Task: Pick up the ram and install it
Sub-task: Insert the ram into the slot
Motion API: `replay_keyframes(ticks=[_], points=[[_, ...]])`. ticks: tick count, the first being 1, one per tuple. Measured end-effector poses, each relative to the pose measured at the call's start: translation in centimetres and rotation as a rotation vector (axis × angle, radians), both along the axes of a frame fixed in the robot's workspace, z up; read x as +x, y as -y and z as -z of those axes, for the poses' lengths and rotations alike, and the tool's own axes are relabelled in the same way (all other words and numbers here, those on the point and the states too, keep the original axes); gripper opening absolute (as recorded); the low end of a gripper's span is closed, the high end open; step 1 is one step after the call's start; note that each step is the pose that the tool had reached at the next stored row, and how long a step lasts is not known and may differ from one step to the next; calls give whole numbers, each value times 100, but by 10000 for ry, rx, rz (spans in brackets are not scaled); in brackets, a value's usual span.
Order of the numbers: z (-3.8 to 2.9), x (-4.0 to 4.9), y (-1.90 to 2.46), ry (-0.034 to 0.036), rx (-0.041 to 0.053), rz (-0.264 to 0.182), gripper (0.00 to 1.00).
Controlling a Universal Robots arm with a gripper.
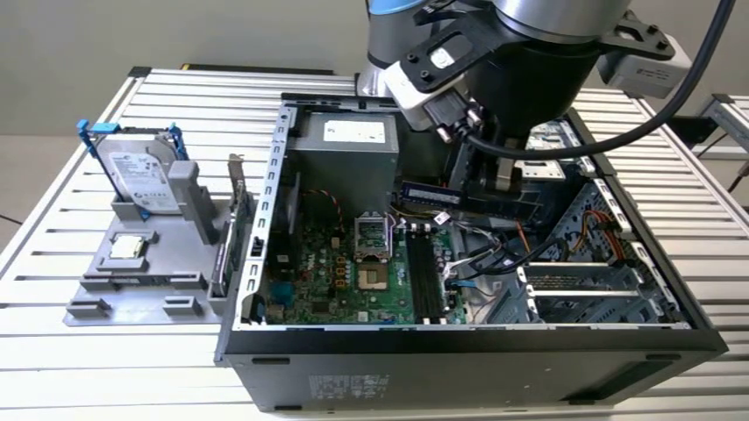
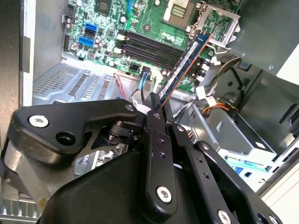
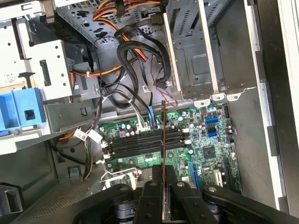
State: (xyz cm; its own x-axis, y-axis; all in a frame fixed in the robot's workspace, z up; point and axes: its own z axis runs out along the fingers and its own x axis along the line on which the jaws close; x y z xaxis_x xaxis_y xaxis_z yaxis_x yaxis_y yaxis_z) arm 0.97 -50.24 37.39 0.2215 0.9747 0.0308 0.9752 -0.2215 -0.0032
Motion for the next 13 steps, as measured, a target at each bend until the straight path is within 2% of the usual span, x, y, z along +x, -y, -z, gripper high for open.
replay_keyframes(ticks=[6,13], points=[[0,0,0,0,0,203,0],[0,0,0,0,-1,648,0]])
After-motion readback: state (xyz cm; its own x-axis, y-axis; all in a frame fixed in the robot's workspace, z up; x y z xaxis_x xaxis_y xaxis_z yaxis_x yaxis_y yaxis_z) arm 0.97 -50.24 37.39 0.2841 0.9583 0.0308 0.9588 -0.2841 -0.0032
